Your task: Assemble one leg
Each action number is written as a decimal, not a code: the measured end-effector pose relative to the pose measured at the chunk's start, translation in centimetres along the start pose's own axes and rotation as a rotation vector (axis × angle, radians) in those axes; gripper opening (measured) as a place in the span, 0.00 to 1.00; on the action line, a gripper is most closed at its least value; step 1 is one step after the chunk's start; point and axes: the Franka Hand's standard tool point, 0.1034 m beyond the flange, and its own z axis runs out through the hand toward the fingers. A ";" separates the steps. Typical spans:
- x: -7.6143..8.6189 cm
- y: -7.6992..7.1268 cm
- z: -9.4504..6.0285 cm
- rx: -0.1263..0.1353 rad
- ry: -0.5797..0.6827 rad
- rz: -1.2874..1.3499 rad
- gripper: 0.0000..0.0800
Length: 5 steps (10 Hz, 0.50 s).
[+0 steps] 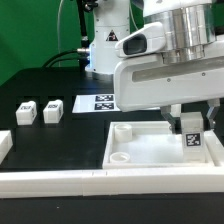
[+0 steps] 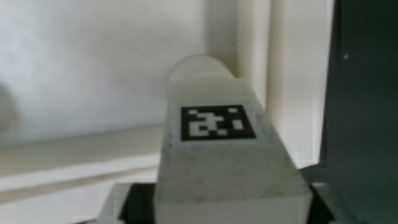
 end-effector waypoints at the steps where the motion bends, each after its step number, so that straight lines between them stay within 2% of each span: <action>1: -0.1 0.0 0.0 0.002 0.006 0.133 0.37; 5: -0.5 -0.2 0.1 -0.007 0.012 0.574 0.37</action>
Offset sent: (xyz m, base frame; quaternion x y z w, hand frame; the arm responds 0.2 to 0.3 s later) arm 0.0045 0.0024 -0.0021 0.0011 -0.0078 0.3400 0.9404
